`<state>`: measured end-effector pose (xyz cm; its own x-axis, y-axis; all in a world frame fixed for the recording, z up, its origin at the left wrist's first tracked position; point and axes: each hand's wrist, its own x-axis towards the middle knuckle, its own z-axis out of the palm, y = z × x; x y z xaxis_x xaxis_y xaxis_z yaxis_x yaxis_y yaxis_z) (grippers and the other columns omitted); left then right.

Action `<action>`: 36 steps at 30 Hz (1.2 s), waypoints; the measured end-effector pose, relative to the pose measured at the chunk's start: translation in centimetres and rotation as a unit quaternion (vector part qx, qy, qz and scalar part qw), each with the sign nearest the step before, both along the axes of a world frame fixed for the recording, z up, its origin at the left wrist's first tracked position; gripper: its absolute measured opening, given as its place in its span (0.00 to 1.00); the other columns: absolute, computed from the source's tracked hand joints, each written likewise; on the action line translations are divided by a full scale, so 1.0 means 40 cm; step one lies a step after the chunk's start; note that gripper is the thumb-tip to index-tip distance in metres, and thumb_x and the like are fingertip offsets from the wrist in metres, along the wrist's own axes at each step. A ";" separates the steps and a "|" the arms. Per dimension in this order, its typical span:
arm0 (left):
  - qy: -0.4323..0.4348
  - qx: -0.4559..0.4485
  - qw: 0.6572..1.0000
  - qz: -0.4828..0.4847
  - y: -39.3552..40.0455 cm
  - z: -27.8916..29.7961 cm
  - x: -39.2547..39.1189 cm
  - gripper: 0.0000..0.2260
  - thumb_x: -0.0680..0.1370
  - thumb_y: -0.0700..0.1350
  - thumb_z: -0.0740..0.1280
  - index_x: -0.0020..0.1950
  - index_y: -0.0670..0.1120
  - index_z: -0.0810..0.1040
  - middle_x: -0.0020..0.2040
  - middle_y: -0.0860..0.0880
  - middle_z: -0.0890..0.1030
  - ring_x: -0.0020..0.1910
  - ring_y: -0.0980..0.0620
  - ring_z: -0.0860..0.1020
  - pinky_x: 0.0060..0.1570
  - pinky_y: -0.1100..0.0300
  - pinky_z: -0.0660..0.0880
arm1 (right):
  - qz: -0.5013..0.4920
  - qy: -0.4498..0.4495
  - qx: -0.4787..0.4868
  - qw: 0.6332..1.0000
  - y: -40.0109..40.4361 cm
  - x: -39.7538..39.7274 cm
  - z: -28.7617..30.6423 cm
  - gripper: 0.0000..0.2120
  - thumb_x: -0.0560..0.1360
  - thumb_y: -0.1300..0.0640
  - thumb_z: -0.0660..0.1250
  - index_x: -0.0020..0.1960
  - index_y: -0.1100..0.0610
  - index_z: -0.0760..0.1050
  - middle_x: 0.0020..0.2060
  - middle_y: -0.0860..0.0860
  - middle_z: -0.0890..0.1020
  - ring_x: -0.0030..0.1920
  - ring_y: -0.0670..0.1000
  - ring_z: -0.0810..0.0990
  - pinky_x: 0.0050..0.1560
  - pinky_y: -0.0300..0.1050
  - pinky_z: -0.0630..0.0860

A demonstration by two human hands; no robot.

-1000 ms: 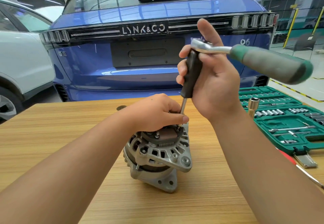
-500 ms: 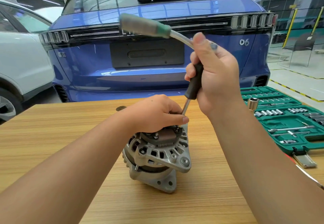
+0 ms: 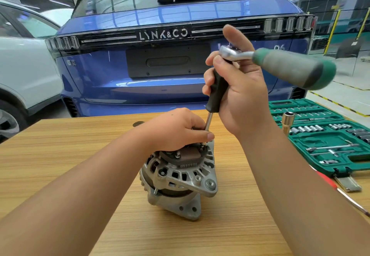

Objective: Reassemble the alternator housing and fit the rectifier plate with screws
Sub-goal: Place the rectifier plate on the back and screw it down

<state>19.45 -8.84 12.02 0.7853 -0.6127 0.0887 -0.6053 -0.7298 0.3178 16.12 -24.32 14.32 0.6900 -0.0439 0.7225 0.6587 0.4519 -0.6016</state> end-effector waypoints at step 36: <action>0.002 -0.004 1.000 0.000 0.004 0.001 -0.003 0.19 0.79 0.63 0.65 0.41 0.48 0.77 0.32 0.54 0.73 0.30 0.58 0.70 0.35 0.56 0.68 | 0.120 0.031 0.049 0.991 0.003 -0.011 -0.004 0.18 0.81 0.54 0.50 0.66 0.52 0.73 0.44 0.56 0.79 0.38 0.55 0.72 0.39 0.48 0.66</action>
